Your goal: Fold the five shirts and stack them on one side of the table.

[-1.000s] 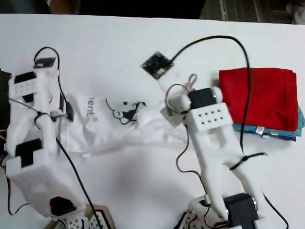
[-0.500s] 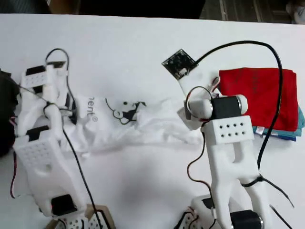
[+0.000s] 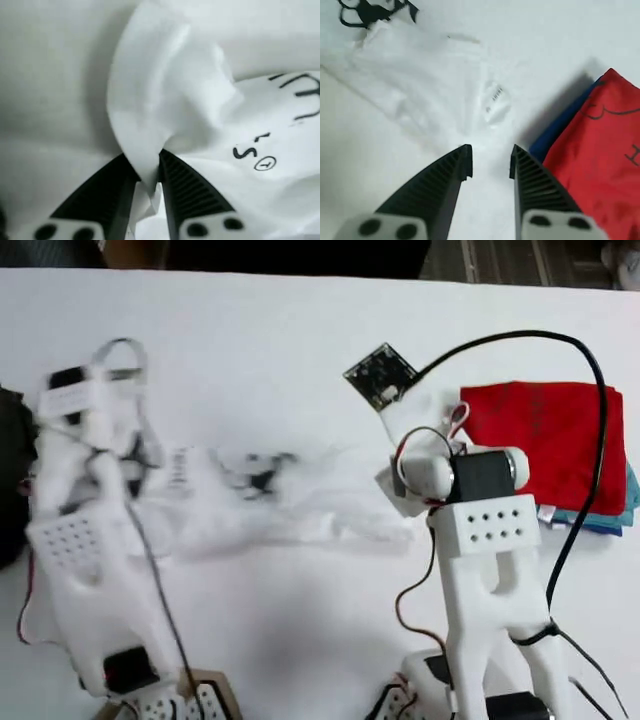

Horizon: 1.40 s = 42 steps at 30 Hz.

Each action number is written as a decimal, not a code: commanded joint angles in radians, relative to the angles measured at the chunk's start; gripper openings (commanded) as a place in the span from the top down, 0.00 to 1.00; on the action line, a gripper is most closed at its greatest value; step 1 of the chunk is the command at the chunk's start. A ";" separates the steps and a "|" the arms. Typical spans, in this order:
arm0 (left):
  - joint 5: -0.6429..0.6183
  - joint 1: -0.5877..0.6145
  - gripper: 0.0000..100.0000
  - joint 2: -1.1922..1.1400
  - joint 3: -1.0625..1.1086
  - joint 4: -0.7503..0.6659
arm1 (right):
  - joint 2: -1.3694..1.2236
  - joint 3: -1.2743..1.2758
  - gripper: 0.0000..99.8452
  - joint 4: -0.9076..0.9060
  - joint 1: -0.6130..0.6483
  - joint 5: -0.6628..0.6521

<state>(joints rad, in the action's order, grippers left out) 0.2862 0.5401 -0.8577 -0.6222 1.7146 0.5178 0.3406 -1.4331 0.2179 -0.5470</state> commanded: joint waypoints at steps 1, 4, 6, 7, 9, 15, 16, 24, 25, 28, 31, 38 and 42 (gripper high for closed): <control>0.075 0.140 0.98 0.005 -0.148 0.071 | 0.033 -0.018 0.86 0.001 -0.007 -0.002; 0.103 0.152 0.98 0.009 -0.162 0.071 | 0.039 0.028 0.86 0.002 -0.007 -0.002; 0.104 0.147 0.98 0.009 -0.154 0.074 | 0.041 0.071 0.86 0.004 -0.022 0.002; 0.103 0.143 0.98 0.011 -0.143 0.074 | 0.041 0.100 0.86 0.016 -0.039 0.003; 0.103 0.110 0.98 0.034 -0.108 0.075 | 0.041 0.180 0.86 0.076 -0.091 0.003; 0.052 -0.058 0.98 0.295 0.110 0.074 | 0.042 0.543 0.86 0.348 -0.231 0.002; 0.052 -0.094 0.98 0.354 0.148 0.074 | 0.047 0.595 0.86 0.380 -0.248 0.000; 0.017 -0.479 0.98 0.686 0.323 0.072 | 0.321 0.936 0.86 0.506 -0.271 0.002; 0.008 -0.532 0.98 0.695 0.328 0.072 | 0.372 0.976 0.86 0.506 -0.277 0.002; -0.026 -0.671 0.98 0.695 0.328 0.071 | 0.526 1.097 0.86 0.516 -0.295 0.000; -0.037 -0.793 0.98 0.695 0.325 0.060 | 0.661 1.189 0.86 0.561 -0.334 -0.002; -0.058 -0.962 0.98 0.692 0.332 -0.087 | 0.877 1.261 0.86 0.501 -0.338 0.002; -0.103 -1.011 0.98 0.651 0.325 -0.155 | 0.935 1.277 0.86 0.483 -0.338 0.002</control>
<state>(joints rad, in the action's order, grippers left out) 0.2079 -0.4342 -0.2286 -0.2862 1.6072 1.4047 1.6187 -0.9406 -0.1135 -0.5470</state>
